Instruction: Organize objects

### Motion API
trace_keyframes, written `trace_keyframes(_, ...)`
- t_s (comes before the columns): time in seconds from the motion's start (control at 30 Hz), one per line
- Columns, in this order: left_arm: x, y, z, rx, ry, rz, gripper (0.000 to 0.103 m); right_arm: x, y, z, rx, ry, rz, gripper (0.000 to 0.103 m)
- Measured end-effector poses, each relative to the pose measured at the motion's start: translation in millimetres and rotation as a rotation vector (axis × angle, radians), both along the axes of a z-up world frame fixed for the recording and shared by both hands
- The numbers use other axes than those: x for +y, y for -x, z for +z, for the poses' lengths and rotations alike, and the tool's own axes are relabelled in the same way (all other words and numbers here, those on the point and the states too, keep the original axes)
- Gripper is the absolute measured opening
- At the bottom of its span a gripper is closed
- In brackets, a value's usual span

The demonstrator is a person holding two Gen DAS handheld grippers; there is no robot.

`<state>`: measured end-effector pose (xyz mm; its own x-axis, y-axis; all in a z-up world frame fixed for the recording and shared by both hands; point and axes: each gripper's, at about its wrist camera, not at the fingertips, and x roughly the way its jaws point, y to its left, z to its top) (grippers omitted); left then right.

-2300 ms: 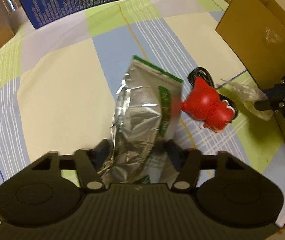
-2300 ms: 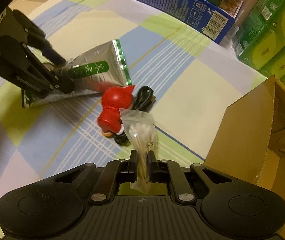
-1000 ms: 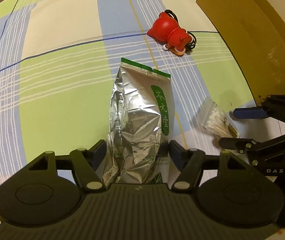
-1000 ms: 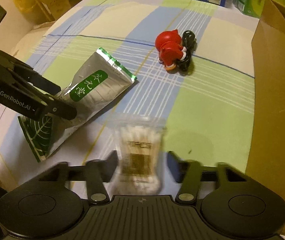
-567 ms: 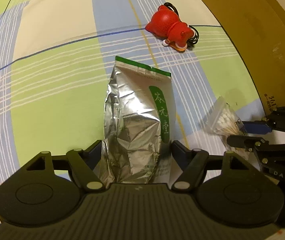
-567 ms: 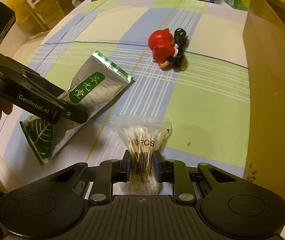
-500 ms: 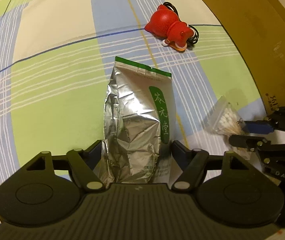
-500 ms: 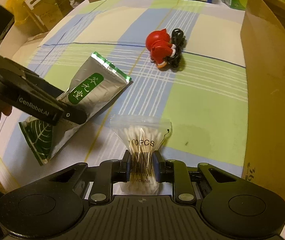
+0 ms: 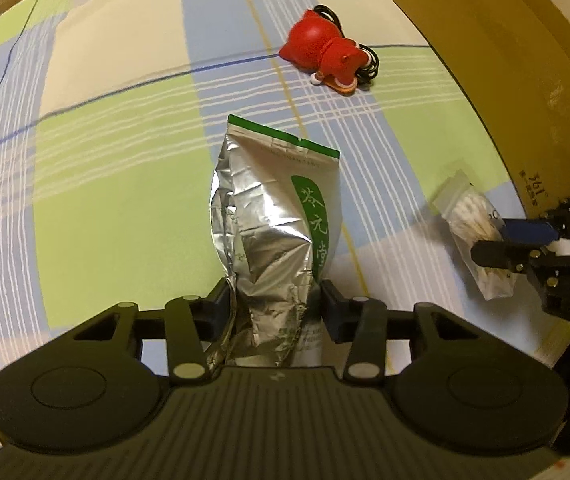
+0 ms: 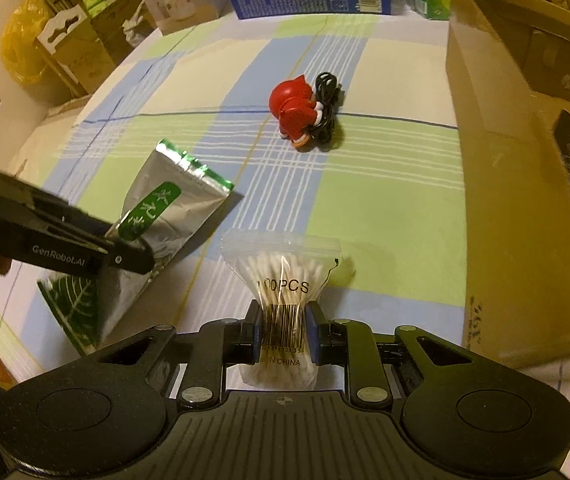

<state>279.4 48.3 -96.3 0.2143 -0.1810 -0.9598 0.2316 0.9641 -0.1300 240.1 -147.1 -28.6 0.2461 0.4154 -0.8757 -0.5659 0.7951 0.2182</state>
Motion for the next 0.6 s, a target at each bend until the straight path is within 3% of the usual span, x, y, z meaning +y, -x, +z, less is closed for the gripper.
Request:
trace_keyframes(0.27, 1, 20, 17, -0.008, 0.077, 0.119, 0.04, -8, 15, 18, -0.022, -0.022, -0.014, 0.018)
trace_keyframes(0.6, -17, 46, 48, -0.077, 0.125, 0.178, 0.04, -17, 30, 42, -0.06, -0.046, -0.019, 0.019)
